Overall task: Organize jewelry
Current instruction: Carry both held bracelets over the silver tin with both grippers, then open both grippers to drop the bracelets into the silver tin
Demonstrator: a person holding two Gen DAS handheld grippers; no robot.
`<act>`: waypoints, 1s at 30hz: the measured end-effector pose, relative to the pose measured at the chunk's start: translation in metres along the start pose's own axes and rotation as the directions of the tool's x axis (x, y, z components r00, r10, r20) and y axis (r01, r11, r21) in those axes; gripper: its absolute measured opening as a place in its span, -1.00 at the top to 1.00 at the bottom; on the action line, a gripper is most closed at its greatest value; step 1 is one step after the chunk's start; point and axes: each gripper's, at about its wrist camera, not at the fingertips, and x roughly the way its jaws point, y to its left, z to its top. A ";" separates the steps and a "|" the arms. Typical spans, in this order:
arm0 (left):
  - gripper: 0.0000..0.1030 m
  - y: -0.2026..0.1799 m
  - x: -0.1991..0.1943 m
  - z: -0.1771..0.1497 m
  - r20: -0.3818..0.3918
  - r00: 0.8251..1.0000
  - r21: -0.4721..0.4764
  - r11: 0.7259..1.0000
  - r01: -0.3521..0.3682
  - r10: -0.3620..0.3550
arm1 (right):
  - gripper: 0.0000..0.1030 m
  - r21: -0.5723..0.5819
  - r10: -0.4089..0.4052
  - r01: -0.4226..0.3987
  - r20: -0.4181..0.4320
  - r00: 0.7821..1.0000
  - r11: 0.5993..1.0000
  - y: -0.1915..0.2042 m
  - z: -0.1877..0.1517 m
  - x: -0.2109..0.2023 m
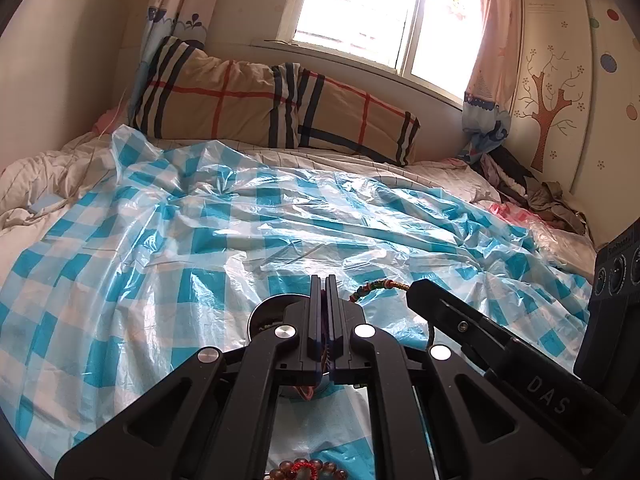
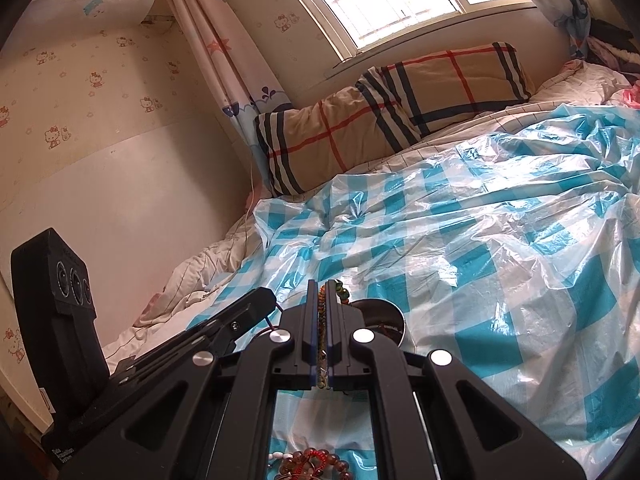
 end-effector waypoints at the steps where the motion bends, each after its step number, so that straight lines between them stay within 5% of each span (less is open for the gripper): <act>1: 0.96 0.000 0.002 0.001 -0.001 1.000 -0.001 1.000 0.000 0.000 | 0.92 0.001 0.000 0.000 0.000 1.000 1.000 0.000 0.001 0.001; 21: 0.96 0.000 0.039 0.006 -0.032 0.999 -0.043 0.998 0.039 -0.041 | 0.92 0.005 -0.003 0.003 -0.011 1.000 1.000 -0.009 0.006 0.019; 30: 0.95 0.030 0.075 -0.006 -0.170 0.985 -0.150 0.988 -0.045 0.018 | 0.92 0.025 -0.003 0.004 -0.040 0.999 1.000 -0.019 0.004 0.037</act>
